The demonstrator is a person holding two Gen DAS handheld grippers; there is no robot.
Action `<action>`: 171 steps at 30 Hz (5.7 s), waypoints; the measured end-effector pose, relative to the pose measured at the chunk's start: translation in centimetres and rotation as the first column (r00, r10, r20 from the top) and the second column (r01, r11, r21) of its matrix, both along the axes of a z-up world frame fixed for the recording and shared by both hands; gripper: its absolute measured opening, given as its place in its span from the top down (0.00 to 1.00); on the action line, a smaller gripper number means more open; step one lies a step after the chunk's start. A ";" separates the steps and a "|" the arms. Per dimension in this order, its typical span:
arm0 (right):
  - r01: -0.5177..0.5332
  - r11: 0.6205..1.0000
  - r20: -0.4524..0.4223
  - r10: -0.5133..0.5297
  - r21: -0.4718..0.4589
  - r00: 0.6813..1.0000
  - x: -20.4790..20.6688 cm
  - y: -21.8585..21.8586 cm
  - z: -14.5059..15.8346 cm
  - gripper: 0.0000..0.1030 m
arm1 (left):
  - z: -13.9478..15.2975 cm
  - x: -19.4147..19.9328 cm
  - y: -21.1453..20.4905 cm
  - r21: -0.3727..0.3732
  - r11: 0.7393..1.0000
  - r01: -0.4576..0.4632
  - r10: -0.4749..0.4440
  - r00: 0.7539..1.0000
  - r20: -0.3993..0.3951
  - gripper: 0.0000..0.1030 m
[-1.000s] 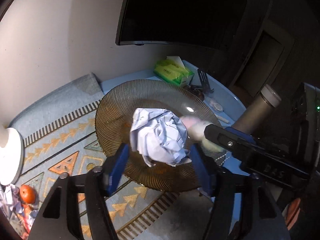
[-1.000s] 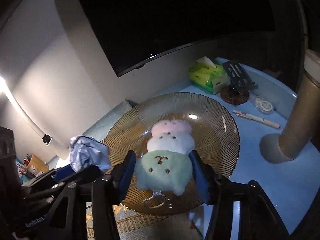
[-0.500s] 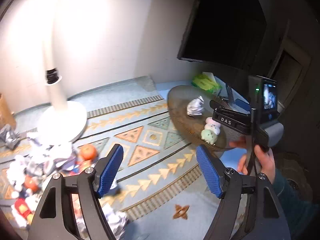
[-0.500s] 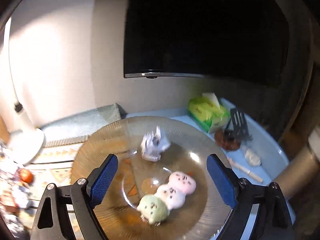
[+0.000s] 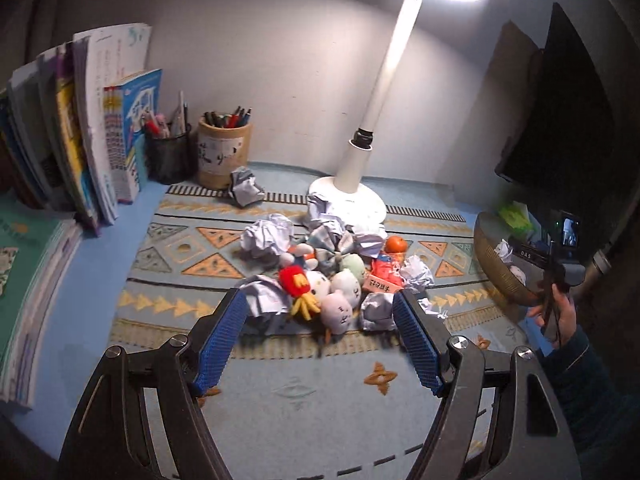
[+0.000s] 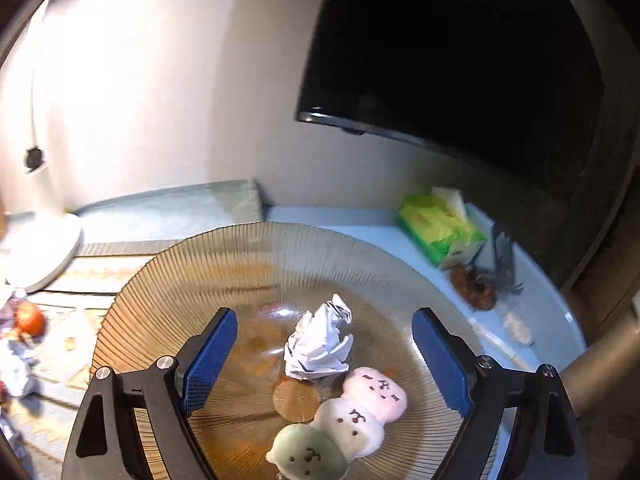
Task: Organize objects
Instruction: 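Return both tools to the pile and grasp paper balls with each, then carry both paper balls to the glass bowl and release them, then grasp the Hello Kitty plush with left tool while right tool grasps a paper ball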
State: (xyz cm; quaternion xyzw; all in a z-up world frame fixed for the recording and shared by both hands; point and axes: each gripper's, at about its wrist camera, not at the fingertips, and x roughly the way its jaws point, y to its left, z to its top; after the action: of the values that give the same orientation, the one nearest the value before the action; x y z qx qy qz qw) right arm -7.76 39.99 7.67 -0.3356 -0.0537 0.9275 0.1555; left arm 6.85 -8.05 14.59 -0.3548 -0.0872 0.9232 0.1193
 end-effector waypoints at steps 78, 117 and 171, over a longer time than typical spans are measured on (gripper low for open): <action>-0.343 0.788 0.148 0.473 -0.511 0.868 12.3 -17.8 -6.7 0.18 | -12.1 0.3 9.6 0.083 0.953 0.292 -0.302 0.941 0.151 0.49; -0.034 0.810 -0.041 0.012 -0.585 0.999 7.3 6.8 1.7 0.42 | -3.7 -10.5 33.1 0.065 0.865 0.498 -0.502 0.862 0.072 0.28; -0.385 0.701 0.104 0.546 -0.601 0.831 3.8 -24.8 -6.8 0.46 | -12.4 -13.3 0.5 -0.001 0.906 0.423 -0.413 0.884 0.221 0.01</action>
State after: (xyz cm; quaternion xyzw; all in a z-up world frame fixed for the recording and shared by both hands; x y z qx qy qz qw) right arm -3.97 15.18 0.91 -0.4661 0.1134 0.8543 -0.2002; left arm -6.45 -7.60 2.19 -0.4663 0.0018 0.8335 0.2963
